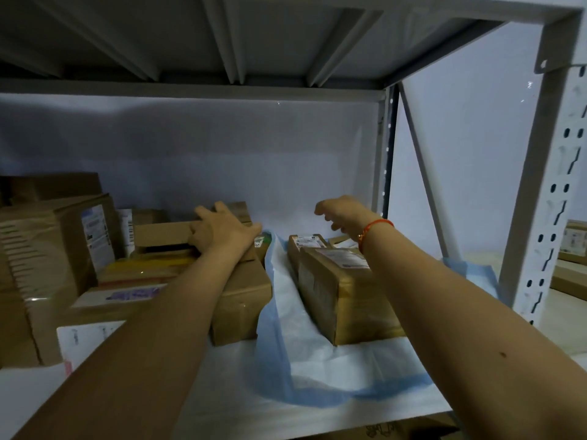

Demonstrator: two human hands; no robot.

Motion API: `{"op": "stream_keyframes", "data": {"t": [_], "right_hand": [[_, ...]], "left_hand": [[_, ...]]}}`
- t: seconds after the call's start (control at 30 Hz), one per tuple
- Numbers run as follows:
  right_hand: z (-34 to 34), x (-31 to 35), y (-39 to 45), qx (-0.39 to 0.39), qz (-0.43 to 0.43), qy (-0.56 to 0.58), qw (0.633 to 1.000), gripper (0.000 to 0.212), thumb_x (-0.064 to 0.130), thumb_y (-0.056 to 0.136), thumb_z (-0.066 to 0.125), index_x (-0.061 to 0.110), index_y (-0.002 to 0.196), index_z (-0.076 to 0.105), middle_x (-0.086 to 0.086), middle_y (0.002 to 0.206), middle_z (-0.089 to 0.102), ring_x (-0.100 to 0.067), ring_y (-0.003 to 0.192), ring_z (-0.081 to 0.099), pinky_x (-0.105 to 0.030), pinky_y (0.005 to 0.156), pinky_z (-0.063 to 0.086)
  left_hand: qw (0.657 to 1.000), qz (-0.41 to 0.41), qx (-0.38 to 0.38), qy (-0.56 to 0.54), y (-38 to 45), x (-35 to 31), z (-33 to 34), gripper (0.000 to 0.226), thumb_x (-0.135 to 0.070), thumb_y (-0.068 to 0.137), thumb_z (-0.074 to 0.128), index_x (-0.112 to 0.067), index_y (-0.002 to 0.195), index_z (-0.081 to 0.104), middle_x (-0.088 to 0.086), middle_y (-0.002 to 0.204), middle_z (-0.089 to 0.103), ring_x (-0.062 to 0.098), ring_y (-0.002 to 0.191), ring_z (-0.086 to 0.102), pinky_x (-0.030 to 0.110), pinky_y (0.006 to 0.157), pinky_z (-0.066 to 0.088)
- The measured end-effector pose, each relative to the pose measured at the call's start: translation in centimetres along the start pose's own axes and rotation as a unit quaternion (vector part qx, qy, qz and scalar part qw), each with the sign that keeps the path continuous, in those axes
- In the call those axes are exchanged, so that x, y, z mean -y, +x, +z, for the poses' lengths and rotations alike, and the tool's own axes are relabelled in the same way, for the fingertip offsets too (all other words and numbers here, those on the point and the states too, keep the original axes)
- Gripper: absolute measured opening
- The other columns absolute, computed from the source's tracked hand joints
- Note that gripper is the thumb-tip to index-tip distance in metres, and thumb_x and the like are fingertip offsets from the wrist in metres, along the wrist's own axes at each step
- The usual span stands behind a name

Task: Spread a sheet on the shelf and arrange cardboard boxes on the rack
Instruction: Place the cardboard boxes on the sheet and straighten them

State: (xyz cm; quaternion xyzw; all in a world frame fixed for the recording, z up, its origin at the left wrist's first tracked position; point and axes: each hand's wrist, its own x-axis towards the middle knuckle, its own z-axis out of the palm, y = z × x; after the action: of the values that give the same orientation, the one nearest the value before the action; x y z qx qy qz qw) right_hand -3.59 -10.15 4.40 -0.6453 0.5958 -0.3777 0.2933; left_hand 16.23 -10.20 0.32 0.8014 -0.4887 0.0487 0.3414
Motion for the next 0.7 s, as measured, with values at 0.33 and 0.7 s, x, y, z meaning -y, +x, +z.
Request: {"op": "stream_keyframes", "data": {"t": [0.33, 0.7], "right_hand": [[-0.2, 0.5, -0.2, 0.008, -0.018, -0.006, 1.000, 0.043, 0.028, 0.095, 0.053, 0.003, 0.130, 0.052, -0.014, 0.133, 0.055, -0.028, 0.112, 0.056, -0.038, 0.098, 0.046], [-0.2, 0.7, -2.8, 0.017, 0.005, 0.148, 0.989, 0.051, 0.040, 0.093, 0.056, 0.006, 0.131, 0.049, -0.018, 0.124, 0.055, -0.028, 0.108, 0.058, -0.035, 0.091, 0.051]], "left_hand": [[0.998, -0.015, -0.023, -0.064, 0.8, 0.1, 1.1, 0.064, -0.051, 0.083, 0.059, -0.016, 0.132, 0.039, 0.018, 0.136, 0.033, 0.043, 0.114, 0.045, 0.047, 0.083, 0.048], [0.955, 0.036, -0.051, -0.290, -3.0, -3.9, -3.3, 0.055, -0.047, 0.093, 0.040, -0.028, 0.145, 0.034, 0.013, 0.140, 0.032, 0.039, 0.120, 0.044, 0.047, 0.091, 0.043]]}}
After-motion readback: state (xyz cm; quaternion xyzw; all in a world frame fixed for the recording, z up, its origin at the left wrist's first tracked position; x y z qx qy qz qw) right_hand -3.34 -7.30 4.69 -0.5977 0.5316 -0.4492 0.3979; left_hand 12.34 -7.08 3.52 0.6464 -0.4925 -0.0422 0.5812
